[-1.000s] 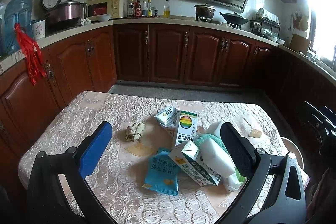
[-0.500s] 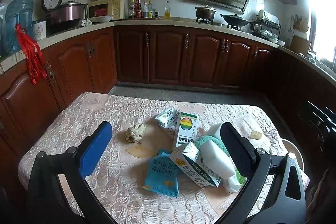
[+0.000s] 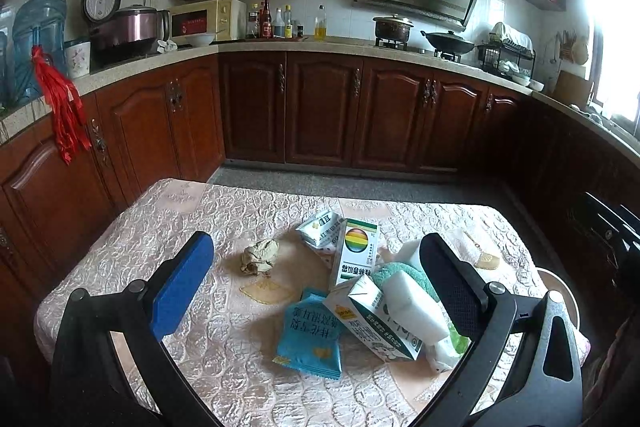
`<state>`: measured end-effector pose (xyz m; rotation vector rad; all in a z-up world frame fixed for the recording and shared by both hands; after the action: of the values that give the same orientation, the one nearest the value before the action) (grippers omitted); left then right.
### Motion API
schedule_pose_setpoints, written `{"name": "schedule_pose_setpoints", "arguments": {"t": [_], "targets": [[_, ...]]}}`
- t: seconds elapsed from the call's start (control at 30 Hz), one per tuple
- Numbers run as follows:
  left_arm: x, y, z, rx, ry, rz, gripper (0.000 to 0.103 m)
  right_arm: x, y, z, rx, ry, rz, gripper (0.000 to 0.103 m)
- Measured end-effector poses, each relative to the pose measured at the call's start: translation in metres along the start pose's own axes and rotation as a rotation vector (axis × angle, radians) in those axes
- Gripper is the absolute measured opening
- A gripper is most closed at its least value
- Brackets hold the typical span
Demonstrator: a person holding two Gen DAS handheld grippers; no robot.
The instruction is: Collect trash
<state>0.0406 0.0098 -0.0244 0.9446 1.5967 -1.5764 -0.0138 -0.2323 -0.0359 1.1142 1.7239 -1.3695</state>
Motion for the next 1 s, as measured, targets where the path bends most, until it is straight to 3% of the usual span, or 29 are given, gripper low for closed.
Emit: {"name": "schedule_pose_setpoints", "arguments": {"t": [1.0], "targets": [[-0.0064, -0.0037, -0.0008, -0.006, 0.003, 0.018, 0.102, 0.0032, 0.0032, -0.0020, 0.010, -0.017, -0.014, 0.103]]}}
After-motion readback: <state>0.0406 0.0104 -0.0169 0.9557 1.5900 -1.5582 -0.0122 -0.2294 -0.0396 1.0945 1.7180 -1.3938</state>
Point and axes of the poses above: each gripper's, at about its wrist camera, not at the fingertips, and y roughly the way its jaws point, z to its right, x to its underside, the point moved 6 cm from there along y, roughly the way its jaws point, and after that the axes turned 6 degrees about y, right-handed, at the moved point
